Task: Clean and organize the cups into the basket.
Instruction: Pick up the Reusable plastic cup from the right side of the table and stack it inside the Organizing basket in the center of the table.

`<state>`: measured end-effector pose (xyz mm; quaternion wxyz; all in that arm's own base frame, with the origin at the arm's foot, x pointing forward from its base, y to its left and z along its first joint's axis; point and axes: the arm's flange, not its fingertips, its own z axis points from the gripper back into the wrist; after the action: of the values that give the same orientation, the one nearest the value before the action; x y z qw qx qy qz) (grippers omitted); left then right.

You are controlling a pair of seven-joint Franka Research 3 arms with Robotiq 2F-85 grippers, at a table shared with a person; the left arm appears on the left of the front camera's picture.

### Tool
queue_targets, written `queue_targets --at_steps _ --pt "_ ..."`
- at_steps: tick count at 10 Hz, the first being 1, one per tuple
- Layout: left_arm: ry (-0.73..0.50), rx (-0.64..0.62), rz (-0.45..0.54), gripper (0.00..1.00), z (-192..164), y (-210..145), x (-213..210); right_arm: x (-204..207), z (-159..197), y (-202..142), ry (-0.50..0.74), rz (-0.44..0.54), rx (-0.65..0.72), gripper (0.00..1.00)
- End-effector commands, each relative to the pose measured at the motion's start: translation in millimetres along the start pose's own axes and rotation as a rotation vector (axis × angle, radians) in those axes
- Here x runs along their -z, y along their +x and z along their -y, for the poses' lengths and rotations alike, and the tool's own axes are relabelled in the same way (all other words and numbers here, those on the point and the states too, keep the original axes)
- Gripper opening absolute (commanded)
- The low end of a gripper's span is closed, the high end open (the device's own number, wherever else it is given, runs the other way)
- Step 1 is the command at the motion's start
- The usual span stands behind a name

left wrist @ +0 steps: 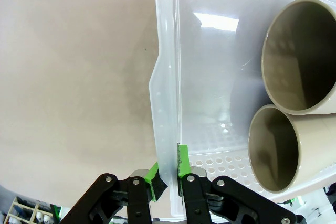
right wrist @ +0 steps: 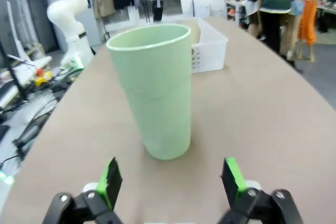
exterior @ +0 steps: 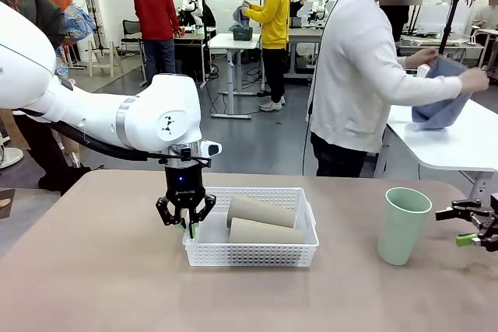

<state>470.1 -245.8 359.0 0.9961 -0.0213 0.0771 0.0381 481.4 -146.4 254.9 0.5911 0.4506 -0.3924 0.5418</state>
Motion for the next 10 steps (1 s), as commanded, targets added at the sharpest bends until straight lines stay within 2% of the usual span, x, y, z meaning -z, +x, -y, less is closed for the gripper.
queue_targets --at_steps 1,3,10 --pt "-0.004 -0.001 0.008 0.0 0.6 0.1 -1.7 18.1 0.0 -2.9 0.024 -0.034 -0.024 1.0" --pt "-0.004 -0.001 0.008 0.0 0.6 0.1 -1.7 33.9 -3.9 -6.8 0.074 -0.037 0.01 1.0" --pt "-0.004 -0.001 0.008 0.0 0.6 0.1 -1.7 75.4 6.9 -4.3 0.108 -0.015 -0.022 1.0"
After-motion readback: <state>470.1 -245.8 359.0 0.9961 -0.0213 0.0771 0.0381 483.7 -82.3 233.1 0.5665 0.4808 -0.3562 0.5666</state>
